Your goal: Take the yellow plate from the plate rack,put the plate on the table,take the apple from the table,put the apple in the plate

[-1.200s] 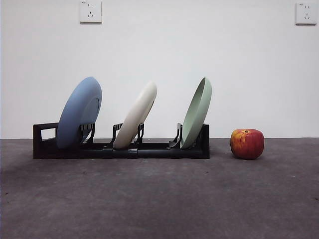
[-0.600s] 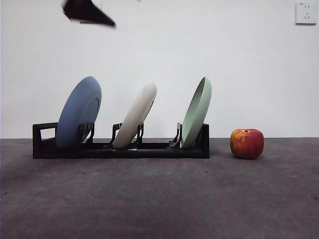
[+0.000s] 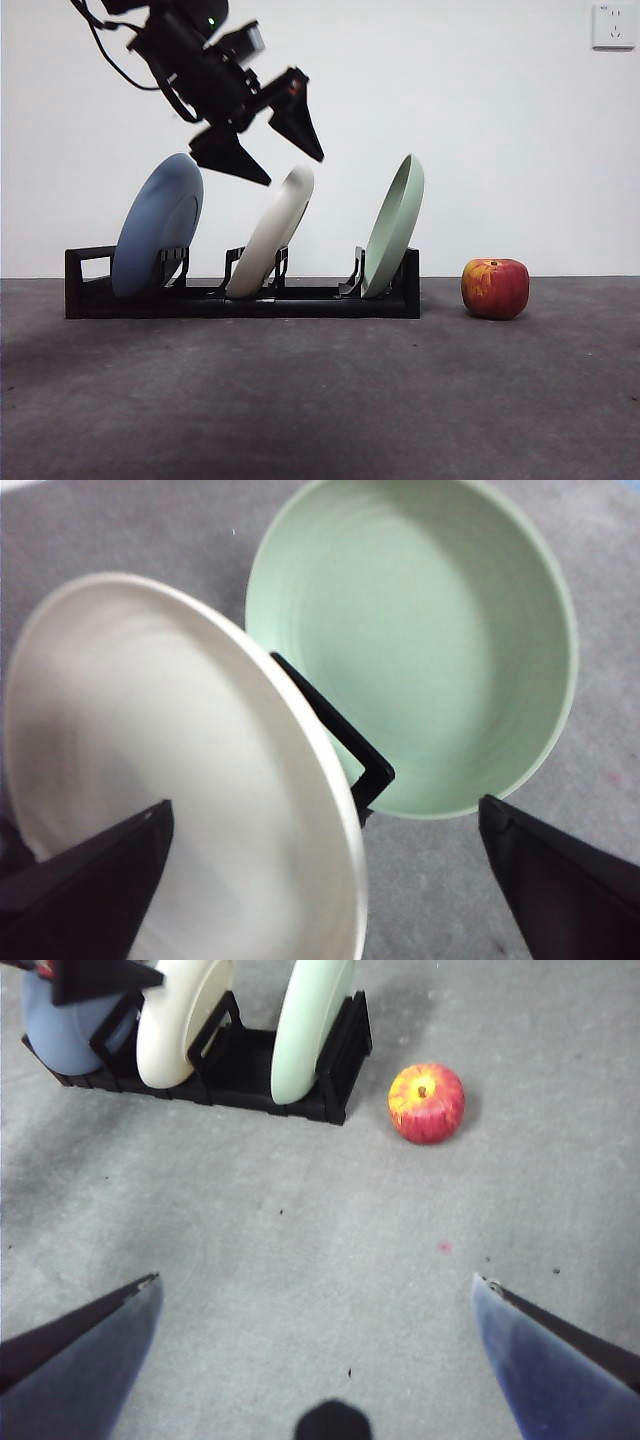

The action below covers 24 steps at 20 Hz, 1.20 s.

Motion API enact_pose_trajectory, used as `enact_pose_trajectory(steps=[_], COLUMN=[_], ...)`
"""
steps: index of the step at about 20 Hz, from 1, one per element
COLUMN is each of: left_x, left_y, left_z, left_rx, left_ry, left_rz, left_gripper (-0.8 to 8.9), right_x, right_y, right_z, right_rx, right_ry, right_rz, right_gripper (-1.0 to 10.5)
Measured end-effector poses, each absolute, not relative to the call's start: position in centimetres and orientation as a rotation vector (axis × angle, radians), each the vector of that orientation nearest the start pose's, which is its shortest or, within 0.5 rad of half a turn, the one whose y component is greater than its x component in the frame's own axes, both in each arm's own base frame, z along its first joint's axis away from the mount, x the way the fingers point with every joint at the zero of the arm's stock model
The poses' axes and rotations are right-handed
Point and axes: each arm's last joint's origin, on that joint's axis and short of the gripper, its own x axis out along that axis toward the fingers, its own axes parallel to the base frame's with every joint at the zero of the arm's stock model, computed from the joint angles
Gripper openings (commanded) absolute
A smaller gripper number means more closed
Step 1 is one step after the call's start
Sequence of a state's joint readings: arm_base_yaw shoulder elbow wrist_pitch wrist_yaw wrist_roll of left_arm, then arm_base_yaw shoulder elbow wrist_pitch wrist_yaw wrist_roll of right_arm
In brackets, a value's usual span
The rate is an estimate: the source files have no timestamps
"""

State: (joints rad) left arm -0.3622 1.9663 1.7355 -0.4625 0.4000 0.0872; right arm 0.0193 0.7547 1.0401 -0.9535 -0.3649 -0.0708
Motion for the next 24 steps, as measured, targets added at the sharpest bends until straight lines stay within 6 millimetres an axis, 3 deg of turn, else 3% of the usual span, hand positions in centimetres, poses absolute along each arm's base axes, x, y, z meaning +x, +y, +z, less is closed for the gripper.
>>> enact_pose_trajectory(steps=[2,6,9,17,19,24], left_x=[41.48,41.46,41.46,41.24,41.12,40.93], left_y=[-17.30,-17.54,-17.53,-17.52,-17.52,-17.63], left_z=[28.30,28.14,28.13,27.91,27.82,27.76], left_rx=[0.077,0.084,0.084,0.075,0.069,0.044], left_ry=[0.690,0.692,0.693,0.726,0.741,0.758], left_rz=[-0.755,-0.757,-0.756,-0.778,-0.792,-0.834], left_gripper=[5.68,2.85,1.75,0.94,-0.07,-0.08], right_x=[12.25,12.37,12.35,12.27,12.27,12.27], right_y=[1.27,1.27,1.27,1.27,1.27,1.27], right_z=[35.12,35.07,35.04,34.93,34.92,34.92], right_rx=[0.055,0.058,0.058,0.061,0.061,0.062], right_ry=[0.659,0.664,0.668,0.683,0.684,0.684], right_rz=[0.390,0.391,0.390,0.390,0.390,0.390], right_gripper=[6.6,6.6,6.6,6.6,6.6,6.6])
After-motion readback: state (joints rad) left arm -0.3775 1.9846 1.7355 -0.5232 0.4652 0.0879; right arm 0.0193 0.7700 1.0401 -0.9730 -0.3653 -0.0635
